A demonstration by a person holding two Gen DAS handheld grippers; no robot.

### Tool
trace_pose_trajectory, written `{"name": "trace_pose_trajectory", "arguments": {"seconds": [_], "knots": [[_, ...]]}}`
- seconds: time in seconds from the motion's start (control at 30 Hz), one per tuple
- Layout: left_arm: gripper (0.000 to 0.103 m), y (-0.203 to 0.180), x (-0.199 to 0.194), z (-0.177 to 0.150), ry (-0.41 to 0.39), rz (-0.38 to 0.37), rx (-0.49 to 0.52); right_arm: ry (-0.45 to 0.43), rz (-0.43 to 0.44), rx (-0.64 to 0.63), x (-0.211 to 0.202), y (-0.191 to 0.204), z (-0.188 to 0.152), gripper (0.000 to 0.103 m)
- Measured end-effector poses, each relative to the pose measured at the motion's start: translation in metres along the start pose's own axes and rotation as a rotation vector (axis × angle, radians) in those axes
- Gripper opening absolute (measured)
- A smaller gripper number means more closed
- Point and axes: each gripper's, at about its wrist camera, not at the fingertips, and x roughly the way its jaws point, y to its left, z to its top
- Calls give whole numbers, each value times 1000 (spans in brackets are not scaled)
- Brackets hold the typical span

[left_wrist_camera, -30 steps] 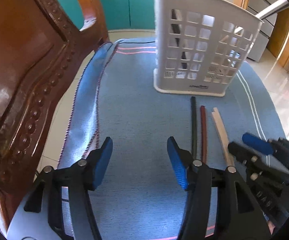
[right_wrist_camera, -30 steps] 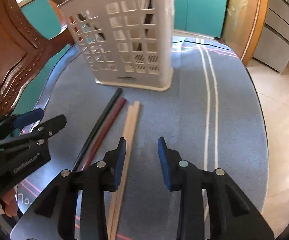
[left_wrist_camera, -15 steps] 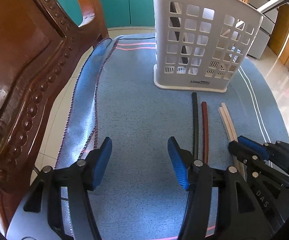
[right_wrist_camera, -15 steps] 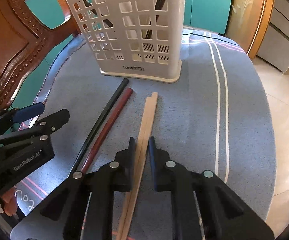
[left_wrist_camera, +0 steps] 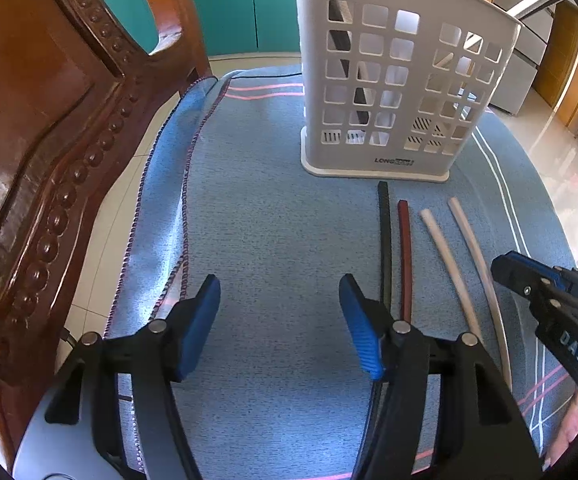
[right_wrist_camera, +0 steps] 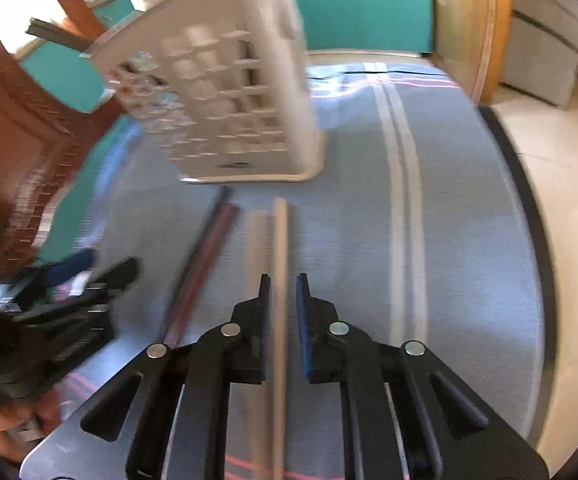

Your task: Organize utensils

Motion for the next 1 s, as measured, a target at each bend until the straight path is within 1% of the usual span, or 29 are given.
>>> {"name": "trace_pose_trajectory", "arguments": {"seconds": [0.03,0.07,0.17,0.23,0.43,0.53,0.6,0.8,1.0], "knots": [[64,0,0,-1,0,-1,2,4,-25,0,1,-2,-1,14],[64,-1,0,-1,2,0,4,8,-26,-1,0,-4,-2,14],[65,-2,-1,-3,3,-1,7,7,-4,-22,0,1,-4,16],[65,-3,-1,-3,5,-1,9,10,-2,-49,1,8,-6,24],[65,-4,1,-5,16,-13,18,31,-12,-98,9,19,-10,24],[65,-8,3,-6,24,-18,32,28,-71,-111,13,18,-10,24],[65,-11,4,-7,28,-20,40,26,-83,-97,13,15,-10,24],[65,-23,8,-12,42,-19,74,29,-87,-86,11,7,-10,24],[65,-25,11,-11,36,-12,78,30,-85,-78,8,1,-10,24]]}}
